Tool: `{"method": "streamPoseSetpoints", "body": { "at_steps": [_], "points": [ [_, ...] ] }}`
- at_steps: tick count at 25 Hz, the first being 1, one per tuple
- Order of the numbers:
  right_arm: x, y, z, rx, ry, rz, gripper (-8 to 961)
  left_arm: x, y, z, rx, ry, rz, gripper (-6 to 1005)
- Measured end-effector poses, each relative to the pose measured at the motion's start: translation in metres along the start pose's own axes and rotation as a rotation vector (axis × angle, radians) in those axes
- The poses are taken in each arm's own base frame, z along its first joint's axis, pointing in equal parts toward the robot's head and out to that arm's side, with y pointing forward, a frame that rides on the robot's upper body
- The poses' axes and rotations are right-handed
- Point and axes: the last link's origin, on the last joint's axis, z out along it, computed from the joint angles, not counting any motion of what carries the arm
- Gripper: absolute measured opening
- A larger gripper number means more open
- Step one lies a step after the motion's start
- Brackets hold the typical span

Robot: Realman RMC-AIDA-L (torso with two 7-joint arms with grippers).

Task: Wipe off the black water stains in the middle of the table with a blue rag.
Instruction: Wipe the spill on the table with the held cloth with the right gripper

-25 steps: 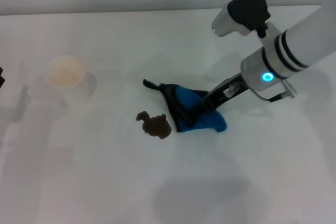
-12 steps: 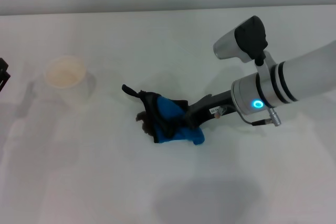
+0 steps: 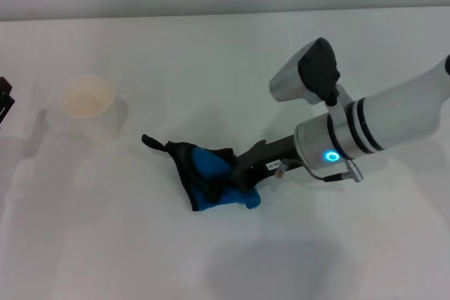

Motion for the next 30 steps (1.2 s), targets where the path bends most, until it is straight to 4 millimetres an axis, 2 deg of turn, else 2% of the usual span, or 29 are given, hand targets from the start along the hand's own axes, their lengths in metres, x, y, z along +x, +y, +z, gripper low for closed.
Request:
{"method": "streamPoseSetpoints", "body": {
  "at_steps": [6,14,24,28,30],
  "points": [
    [-0.003,0.003,0.007,0.015,-0.043,-0.048,96,0.0,0.0,0.0,-0.001,0.0,0.001,876],
    [-0.005,-0.01,0.009,0.129,-0.093,-0.069,95,0.0,0.0,0.001,-0.001,0.0,0.0,877],
    [-0.009,-0.035,0.001,0.311,-0.175,-0.04,95,0.0,0.001,0.001,0.0,0.001,-0.022,876],
    [-0.01,-0.034,0.001,0.316,-0.182,-0.042,95,0.0,0.0,0.0,0.006,0.004,-0.027,876],
    [-0.012,-0.028,0.005,0.292,-0.171,-0.072,95,0.001,0.0,0.0,0.007,0.005,-0.027,876]
  ]
}}
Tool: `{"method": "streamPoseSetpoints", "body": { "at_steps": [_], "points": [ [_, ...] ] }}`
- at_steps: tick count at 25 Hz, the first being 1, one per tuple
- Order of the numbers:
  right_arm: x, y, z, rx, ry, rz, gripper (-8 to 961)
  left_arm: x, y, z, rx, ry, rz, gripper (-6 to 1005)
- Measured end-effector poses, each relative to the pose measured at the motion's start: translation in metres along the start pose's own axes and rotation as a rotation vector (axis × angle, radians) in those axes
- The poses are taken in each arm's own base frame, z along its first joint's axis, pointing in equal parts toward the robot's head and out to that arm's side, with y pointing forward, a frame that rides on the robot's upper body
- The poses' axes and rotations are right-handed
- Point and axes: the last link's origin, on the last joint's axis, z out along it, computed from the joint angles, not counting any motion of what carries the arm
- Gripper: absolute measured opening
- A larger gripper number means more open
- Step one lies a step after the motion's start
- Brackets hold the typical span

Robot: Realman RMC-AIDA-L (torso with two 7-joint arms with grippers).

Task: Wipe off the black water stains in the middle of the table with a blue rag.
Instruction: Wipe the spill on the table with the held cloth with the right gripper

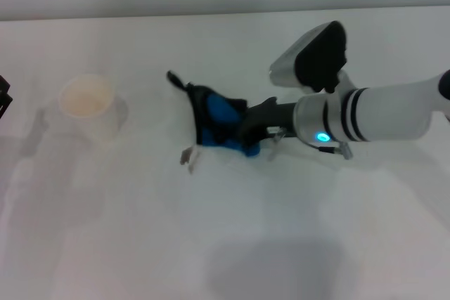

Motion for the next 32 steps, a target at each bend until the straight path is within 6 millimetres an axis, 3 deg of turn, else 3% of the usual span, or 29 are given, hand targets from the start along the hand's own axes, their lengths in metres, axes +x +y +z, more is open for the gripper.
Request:
{"method": "streamPoseSetpoints", "body": {
  "at_steps": [7,14,32],
  "points": [
    [-0.008,0.044,0.012,-0.127,0.021,-0.14,94,0.001,0.0,0.001,-0.001,0.002,0.0,876],
    [-0.01,0.066,0.018,-0.185,0.044,-0.225,94,0.0,0.0,0.001,0.003,-0.005,0.0,877],
    [-0.018,0.03,0.013,0.018,-0.059,-0.084,94,0.001,0.0,0.002,-0.005,-0.002,0.009,876]
  ]
}}
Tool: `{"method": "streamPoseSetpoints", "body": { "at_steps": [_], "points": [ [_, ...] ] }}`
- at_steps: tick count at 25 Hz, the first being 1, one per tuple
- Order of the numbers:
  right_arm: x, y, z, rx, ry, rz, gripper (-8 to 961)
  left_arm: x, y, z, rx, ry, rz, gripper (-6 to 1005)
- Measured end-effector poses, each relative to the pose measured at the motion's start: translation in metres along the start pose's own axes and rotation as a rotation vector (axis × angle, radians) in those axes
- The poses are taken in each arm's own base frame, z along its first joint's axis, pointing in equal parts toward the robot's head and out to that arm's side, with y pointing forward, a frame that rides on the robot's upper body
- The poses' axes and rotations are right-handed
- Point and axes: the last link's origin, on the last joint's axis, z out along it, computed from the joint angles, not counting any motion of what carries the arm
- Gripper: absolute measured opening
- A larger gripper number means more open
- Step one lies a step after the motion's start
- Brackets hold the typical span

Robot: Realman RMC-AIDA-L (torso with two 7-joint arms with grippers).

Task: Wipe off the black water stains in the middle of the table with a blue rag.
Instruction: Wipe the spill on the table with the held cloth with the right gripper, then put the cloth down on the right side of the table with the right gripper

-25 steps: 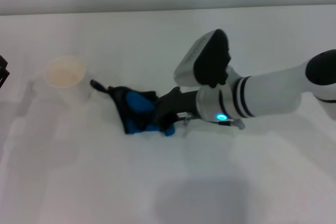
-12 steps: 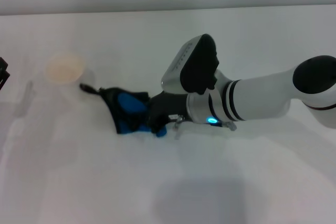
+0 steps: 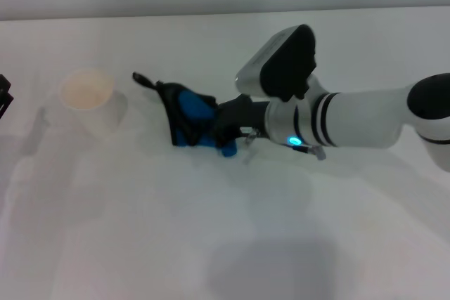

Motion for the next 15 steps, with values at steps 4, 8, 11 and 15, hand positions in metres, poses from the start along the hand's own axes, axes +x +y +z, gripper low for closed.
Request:
{"method": "streamPoseSetpoints", "body": {
  "at_steps": [4,8,11,15],
  "points": [
    [0.001,-0.019,-0.008,0.049,-0.021,0.054,95,0.0,0.0,0.0,0.0,-0.001,0.0,876],
    [0.005,-0.043,-0.019,0.087,-0.03,0.117,95,0.0,0.0,-0.002,0.0,0.001,-0.001,877],
    [0.009,-0.061,-0.031,0.089,-0.032,0.161,95,-0.001,0.0,-0.003,0.001,0.002,-0.002,877],
    [0.017,-0.074,-0.047,0.075,-0.034,0.187,94,-0.001,0.001,-0.003,0.0,0.002,-0.004,877]
  ]
}}
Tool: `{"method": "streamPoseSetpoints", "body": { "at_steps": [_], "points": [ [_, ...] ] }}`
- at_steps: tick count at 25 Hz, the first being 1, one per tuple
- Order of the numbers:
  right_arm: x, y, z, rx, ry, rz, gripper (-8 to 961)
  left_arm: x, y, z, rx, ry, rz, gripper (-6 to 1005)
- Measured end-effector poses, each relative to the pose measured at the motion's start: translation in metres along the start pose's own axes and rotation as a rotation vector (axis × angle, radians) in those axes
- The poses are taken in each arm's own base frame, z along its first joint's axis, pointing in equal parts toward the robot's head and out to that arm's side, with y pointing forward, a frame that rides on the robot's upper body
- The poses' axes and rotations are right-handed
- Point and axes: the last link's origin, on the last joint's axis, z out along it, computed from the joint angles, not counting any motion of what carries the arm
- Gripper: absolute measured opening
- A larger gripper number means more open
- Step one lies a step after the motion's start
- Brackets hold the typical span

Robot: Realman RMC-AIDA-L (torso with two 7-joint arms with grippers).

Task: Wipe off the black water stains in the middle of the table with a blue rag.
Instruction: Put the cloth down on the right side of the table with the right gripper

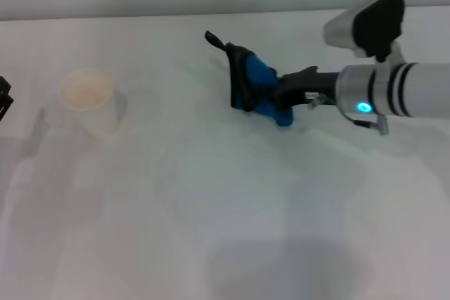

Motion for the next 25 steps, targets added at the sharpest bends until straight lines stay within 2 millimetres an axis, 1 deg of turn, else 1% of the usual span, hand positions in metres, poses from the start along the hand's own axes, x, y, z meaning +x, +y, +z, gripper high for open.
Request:
{"method": "streamPoseSetpoints", "body": {
  "at_steps": [4,8,12,16,19,25],
  "points": [
    [-0.002,-0.009,-0.011,-0.025,0.012,-0.012,94,0.0,0.0,-0.001,0.001,0.0,-0.001,877],
    [-0.009,-0.017,-0.023,-0.046,0.026,-0.008,95,-0.001,0.0,-0.001,0.002,0.0,-0.002,876],
    [-0.016,-0.021,-0.031,-0.046,0.106,-0.033,107,-0.001,0.001,0.0,-0.001,-0.001,-0.003,876],
    [-0.019,-0.02,-0.034,-0.043,0.146,-0.056,120,0.0,0.002,0.002,-0.006,0.002,-0.002,877],
    [-0.021,-0.015,-0.034,-0.059,0.169,-0.076,129,0.001,0.003,0.003,-0.008,0.005,-0.001,877],
    [-0.016,-0.009,-0.027,-0.065,0.217,-0.113,148,0.003,0.005,0.008,-0.016,0.006,0.001,877]
  ]
}}
